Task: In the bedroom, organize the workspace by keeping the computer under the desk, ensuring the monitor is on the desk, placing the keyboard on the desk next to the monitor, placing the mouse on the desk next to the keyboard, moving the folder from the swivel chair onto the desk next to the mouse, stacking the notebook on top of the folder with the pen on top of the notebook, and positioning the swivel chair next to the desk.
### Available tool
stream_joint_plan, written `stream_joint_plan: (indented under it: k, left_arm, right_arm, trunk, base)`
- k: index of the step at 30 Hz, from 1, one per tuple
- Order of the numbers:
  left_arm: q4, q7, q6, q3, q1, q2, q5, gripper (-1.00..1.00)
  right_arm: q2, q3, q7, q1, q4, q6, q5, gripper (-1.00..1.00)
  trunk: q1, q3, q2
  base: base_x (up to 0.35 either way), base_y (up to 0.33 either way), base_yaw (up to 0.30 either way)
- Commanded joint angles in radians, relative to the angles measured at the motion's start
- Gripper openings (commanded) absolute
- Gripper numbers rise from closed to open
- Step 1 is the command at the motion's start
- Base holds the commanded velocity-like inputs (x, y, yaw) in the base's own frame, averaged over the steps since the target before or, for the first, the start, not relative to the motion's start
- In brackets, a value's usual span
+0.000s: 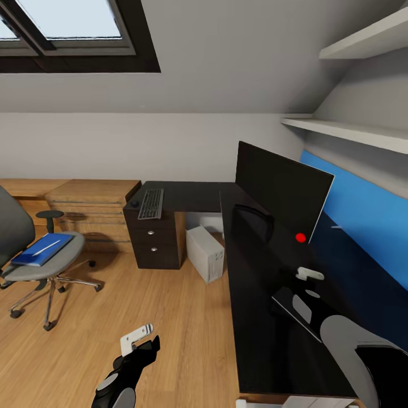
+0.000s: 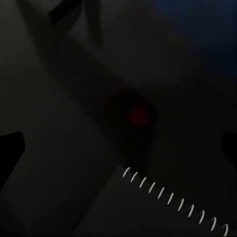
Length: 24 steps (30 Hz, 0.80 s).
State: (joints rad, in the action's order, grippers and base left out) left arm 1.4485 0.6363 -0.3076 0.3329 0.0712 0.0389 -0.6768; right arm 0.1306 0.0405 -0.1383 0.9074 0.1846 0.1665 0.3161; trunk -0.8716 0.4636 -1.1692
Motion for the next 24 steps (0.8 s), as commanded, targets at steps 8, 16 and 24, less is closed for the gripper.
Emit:
stream_joint_plan:
  k: [8, 16, 24]
  left_arm:
    - [0.001, 0.008, -0.002, 0.003, 0.001, 0.001, -0.005, 1.00]
    - [0.001, 0.010, -0.001, 0.003, 0.001, 0.001, -0.004, 1.00]
    - [0.001, 0.061, -0.001, 0.004, 0.001, 0.001, -0.006, 1.00]
  right_arm:
    - [0.002, 0.005, -0.016, 0.001, -0.001, 0.002, 0.008, 1.00]
    - [0.003, 0.006, -0.020, 0.001, -0.002, 0.001, 0.008, 1.00]
    - [0.003, 0.005, -0.020, 0.001, -0.002, -0.021, 0.008, 1.00]
  trunk:
    - [0.000, 0.001, -0.001]
    - [-0.019, 0.017, -0.036]
    - [-0.050, 0.042, -0.092]
  base:
    - [0.000, 0.000, 0.000]
    - [0.000, 0.000, 0.000]
    - [0.000, 0.000, 0.000]
